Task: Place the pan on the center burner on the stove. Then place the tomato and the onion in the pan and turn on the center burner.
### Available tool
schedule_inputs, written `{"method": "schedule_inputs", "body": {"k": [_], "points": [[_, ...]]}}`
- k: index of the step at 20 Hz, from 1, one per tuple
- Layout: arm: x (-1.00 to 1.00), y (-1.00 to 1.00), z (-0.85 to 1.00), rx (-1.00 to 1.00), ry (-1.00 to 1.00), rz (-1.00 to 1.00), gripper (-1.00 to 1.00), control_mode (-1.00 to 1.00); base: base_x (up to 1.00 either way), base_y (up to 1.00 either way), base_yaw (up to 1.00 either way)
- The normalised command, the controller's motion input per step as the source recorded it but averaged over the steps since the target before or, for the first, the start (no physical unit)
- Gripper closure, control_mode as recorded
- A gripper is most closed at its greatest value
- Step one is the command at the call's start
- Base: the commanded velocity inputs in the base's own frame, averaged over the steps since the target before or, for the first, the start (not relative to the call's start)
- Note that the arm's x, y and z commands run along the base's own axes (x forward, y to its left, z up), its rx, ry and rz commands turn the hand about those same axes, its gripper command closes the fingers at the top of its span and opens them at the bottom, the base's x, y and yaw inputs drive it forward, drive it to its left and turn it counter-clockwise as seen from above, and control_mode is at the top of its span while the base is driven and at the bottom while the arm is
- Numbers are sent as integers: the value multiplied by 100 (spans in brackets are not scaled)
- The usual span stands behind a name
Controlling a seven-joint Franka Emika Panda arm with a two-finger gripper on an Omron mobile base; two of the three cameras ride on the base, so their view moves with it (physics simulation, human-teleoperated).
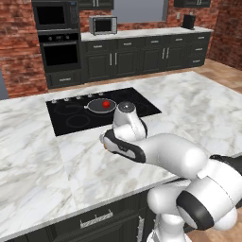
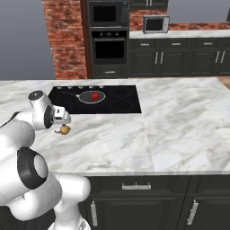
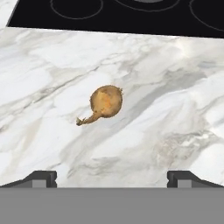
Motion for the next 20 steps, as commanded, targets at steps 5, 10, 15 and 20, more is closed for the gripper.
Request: {"method": "schedule_inputs", "body": {"k": [5,10,15,20], "points": [[18,1,-1,7,15,0,-100,-100,0,0,0],[13,3,-3,7,21,0,-100,-100,0,0,0],[12,7,-13,2,13,0,-100,-100,0,0,0],[4,13,-31,0,2,-2,-100,-100,0,0,0]]}}
